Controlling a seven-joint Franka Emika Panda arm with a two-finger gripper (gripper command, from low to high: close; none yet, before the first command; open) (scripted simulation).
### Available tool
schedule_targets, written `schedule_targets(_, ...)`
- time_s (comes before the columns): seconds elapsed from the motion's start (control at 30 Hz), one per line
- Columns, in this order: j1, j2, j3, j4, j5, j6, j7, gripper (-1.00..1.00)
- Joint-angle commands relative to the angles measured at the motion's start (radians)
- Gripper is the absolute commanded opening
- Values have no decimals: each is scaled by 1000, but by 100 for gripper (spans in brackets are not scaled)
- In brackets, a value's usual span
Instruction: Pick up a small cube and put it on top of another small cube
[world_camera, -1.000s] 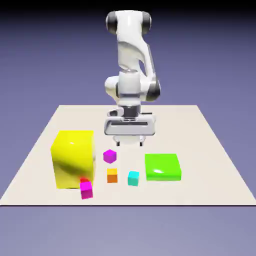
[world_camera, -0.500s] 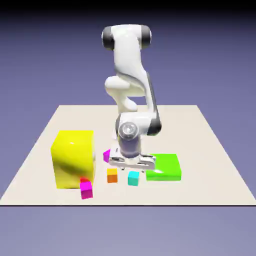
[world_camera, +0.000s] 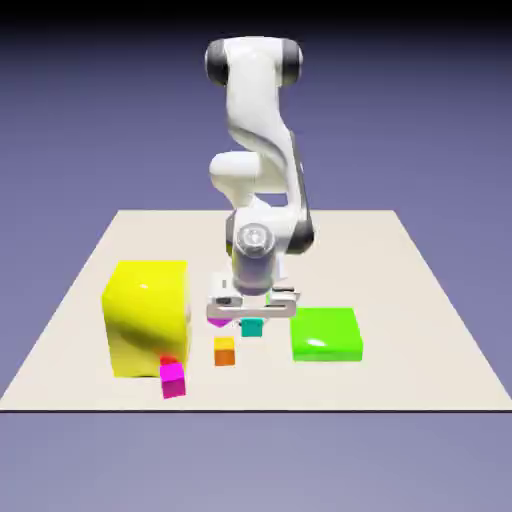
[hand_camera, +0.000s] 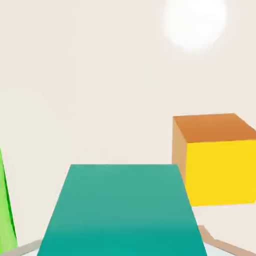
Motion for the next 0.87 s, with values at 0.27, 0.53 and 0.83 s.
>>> schedule_targets(0.27,28,-326,-113,-322,-304,45,-341,-100)
schedule_targets(0.53,13,-333,-183,-433,-516,158,-391,-100)
schedule_targets(0.83,-19,-180,-227,-428,-665,295,-291,100)
